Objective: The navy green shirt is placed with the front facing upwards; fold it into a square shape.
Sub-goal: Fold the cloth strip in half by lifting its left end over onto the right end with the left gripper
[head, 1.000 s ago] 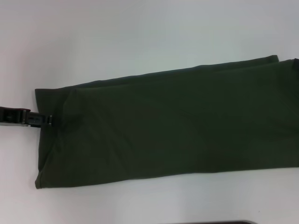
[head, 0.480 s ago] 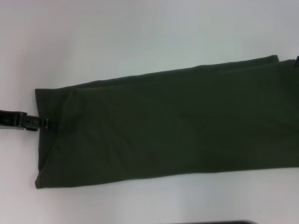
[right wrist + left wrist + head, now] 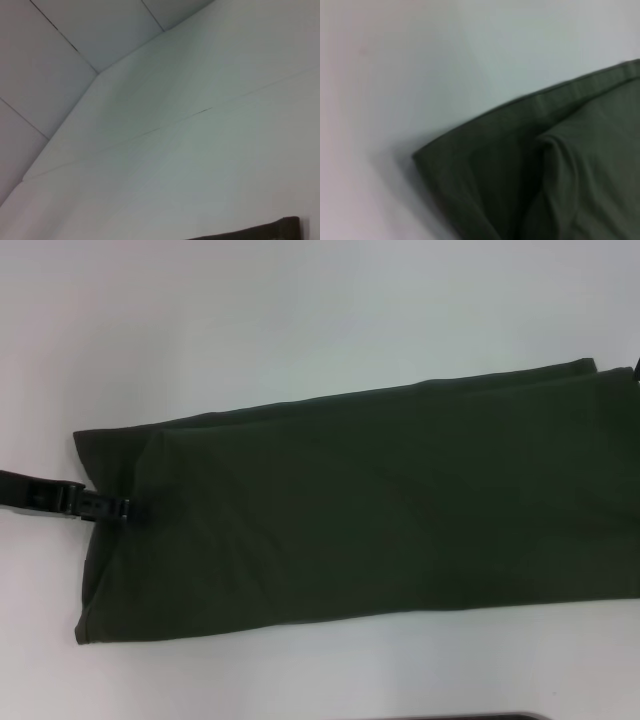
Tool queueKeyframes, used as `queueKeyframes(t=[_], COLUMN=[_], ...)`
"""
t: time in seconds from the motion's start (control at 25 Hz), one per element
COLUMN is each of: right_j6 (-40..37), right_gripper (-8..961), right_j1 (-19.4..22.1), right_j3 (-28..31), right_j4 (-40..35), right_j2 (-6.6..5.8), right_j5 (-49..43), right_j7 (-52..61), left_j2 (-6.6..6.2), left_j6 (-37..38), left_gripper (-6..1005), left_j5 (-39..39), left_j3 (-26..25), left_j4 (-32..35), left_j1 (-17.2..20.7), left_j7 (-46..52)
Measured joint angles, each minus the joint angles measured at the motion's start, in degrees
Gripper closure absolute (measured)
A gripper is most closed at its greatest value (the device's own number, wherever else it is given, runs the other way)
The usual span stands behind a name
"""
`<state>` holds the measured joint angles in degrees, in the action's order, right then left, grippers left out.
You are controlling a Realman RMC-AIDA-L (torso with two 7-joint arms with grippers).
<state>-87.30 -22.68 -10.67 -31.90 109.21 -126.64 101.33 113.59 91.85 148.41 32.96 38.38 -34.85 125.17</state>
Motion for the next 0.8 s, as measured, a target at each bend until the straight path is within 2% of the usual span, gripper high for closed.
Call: queueKeyframes(t=[0.36, 0.8], right_j6=[-0.14, -0.15], right_gripper=[38, 39], right_j1=[0.0, 0.1], right_j3=[0.14, 0.13], right_j4=[0.0, 0.0], right_j2=[-0.06, -0.06], right_j5=[-0.01, -0.01], right_j7=[0.0, 0.0], left_j2=[0.7, 0.05], left_j6=[0.35, 0.12], left_gripper=[140, 145], left_j5=[0.18, 0.21], left_j3=[0.0, -0.01], left_j4=[0.41, 0.71], left_j1=[-0.98, -0.08], left_j7=[-0.08, -0.03])
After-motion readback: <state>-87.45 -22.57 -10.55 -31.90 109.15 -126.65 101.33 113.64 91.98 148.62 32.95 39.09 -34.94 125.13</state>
